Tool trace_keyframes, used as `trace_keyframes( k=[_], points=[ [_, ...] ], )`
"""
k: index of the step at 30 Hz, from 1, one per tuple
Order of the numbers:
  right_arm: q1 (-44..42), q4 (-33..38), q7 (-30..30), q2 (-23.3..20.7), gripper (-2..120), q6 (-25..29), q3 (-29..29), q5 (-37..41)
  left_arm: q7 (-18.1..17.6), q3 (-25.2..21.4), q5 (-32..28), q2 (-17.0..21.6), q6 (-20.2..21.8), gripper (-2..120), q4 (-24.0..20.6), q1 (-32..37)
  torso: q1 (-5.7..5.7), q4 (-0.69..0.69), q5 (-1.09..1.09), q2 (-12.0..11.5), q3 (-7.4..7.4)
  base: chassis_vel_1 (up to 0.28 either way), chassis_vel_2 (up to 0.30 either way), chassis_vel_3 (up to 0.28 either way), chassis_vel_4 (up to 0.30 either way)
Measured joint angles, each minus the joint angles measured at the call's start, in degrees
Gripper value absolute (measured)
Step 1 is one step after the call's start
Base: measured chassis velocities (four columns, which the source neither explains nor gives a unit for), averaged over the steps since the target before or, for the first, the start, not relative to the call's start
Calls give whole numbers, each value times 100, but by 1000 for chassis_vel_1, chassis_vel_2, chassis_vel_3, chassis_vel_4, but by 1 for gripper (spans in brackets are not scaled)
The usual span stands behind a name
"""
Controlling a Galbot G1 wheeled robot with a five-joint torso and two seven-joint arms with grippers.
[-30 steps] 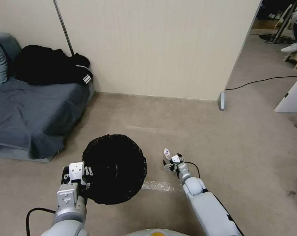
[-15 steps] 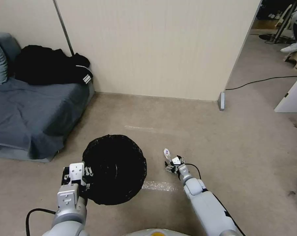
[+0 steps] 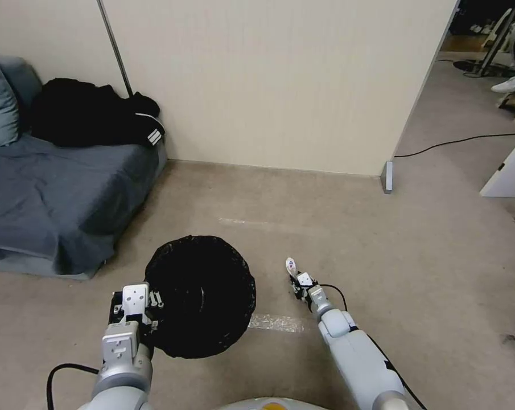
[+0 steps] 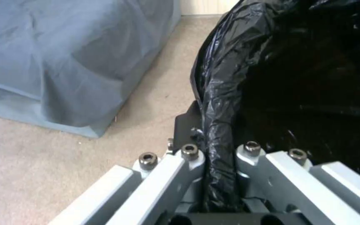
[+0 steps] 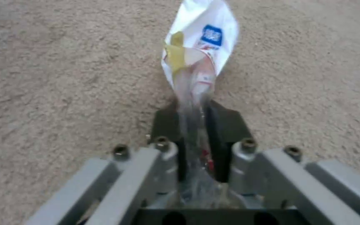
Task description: Pick up the trash bin, then pick up the garbage from the floor and place it into the trash bin.
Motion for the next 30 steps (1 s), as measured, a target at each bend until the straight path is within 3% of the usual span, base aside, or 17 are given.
trace_keyframes(
  k=[4,17,19,22,25,26,28,29,30],
  points=[
    [-15,11,9,-39,0,0,47,7,0,-2,-1,16,0,1,4,-4,0,-8,-13,0,0,0,0,0,0],
    [-258,365,155,-97,0,19,108,124,13,13,-47,76,-1,1,21,-22,1,-8,-9,0,2,0,0,0,0],
    [-462,812,207,-142,0,68,94,362,13,5,-97,107,9,1,48,-47,1,-16,-11,-1,2,0,0,0,0],
    [-636,1362,229,-165,0,314,70,526,17,-1,-159,126,35,1,72,-77,1,-10,-9,0,2,0,0,0,0],
    [-1028,2651,73,-271,0,504,-80,1023,16,-4,-226,137,79,1,123,-121,1,-8,-6,0,2,0,0,0,0],
    [-1028,2651,73,-271,0,504,-80,1023,16,-4,-226,137,79,1,123,-121,1,-8,-6,0,2,0,0,0,0],
    [-1286,3651,-167,-365,0,612,-162,1278,16,-1,-250,138,94,1,154,-148,1,-7,-8,-1,1,0,0,0,0],
    [-1286,3651,-167,-365,0,612,-162,1278,16,-1,-250,138,94,1,154,-148,1,-7,-8,-1,1,0,0,0,0],
    [-1419,4142,-306,-415,0,667,-212,1381,19,1,-266,140,101,1,171,-159,1,-7,-7,0,1,0,0,0,0]
  ],
)
